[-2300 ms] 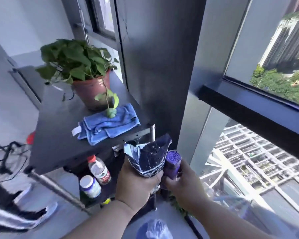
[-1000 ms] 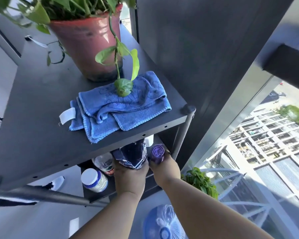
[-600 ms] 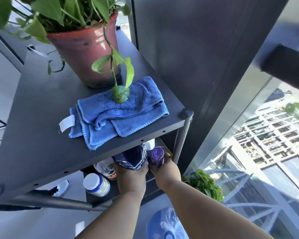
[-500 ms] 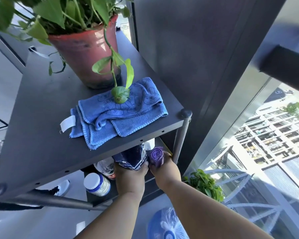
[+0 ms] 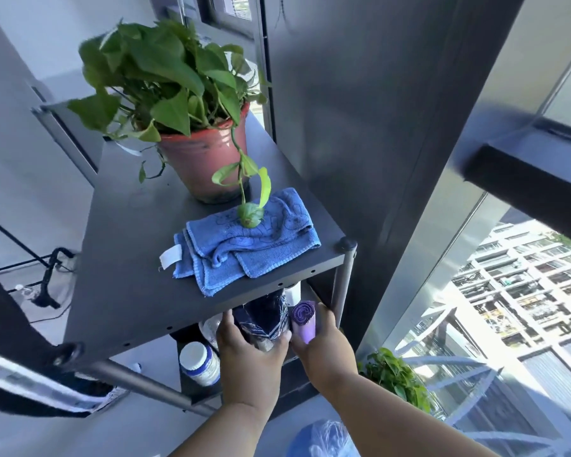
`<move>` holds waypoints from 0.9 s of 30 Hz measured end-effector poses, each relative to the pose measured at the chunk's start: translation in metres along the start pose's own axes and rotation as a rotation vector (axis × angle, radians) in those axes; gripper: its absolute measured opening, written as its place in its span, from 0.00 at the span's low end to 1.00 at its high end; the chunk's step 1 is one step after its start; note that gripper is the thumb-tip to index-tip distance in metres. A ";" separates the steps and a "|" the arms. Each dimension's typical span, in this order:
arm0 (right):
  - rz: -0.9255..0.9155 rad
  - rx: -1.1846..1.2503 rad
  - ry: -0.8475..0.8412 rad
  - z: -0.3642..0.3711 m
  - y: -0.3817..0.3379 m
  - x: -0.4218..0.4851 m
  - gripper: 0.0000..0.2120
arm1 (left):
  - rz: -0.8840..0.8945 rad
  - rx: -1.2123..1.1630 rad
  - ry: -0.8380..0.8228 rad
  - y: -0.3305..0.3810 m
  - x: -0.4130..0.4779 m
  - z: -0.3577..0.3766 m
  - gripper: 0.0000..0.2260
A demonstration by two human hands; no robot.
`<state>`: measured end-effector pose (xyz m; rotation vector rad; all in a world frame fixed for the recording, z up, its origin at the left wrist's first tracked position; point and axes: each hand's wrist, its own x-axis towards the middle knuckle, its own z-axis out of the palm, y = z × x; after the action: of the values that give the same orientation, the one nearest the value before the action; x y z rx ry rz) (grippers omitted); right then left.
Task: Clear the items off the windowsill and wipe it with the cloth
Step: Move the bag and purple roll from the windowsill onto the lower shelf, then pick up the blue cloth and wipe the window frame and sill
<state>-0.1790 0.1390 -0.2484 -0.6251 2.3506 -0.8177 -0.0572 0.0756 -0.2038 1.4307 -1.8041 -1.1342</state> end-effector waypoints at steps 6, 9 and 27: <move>-0.036 0.164 0.070 -0.022 -0.007 -0.036 0.33 | 0.009 0.136 -0.014 0.021 -0.031 -0.029 0.44; -0.181 0.248 0.226 -0.045 -0.020 -0.058 0.23 | -0.033 0.232 -0.235 0.037 -0.048 -0.048 0.22; -0.636 -0.632 0.172 -0.142 -0.171 -0.053 0.36 | 0.542 0.761 -0.320 0.146 0.065 -0.137 0.39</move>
<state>-0.1909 0.1066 -0.0225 -1.6810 2.5911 -0.3500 -0.0303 -0.0131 -0.0152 1.0104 -2.8154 -0.4091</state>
